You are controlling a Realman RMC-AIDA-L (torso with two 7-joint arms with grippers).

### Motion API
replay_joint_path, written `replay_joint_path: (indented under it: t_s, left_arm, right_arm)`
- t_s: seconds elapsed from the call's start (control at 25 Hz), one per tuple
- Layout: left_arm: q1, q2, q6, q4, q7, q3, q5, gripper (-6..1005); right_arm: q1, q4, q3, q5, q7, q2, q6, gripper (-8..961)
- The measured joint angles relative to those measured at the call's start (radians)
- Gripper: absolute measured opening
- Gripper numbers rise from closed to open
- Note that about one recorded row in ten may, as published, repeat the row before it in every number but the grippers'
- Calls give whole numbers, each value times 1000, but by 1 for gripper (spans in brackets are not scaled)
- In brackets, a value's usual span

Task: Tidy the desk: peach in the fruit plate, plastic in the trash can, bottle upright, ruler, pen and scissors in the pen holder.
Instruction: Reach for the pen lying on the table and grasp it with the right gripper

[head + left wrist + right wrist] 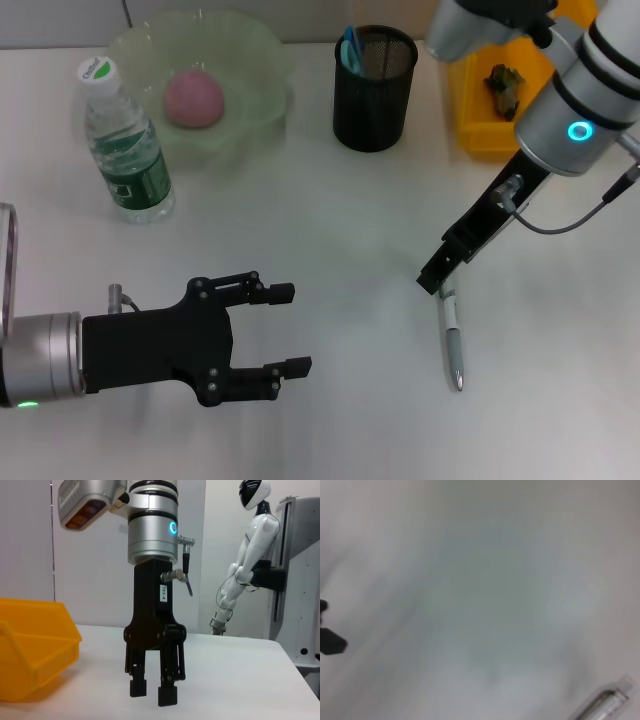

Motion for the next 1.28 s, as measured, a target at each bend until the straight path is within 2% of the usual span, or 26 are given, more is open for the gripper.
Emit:
replay_joint_path:
  t_s: [0.12, 0.24, 0.68, 0.88, 1.28]
  left_arm:
    - [0, -3, -1, 1, 0, -3, 0, 755]
    - [0, -4, -1, 0, 0, -3, 0, 755]
    - [0, -10, -14, 0, 1, -3, -5, 755]
    - [0, -13, -17, 0, 0, -4, -5, 754]
    - [-2, -17, -17, 0, 1, -14, -6, 754]
  right_arm:
    - [11, 3, -67, -15, 38, 3, 4, 707]
    - [12, 3, -82, -15, 43, 4, 5, 707]
    - [37, 50, -259, -17, 103, 9, 54, 707]
    - [45, 66, -308, -18, 122, 11, 86, 707]
    - [46, 69, -338, -10, 133, 15, 112, 708]
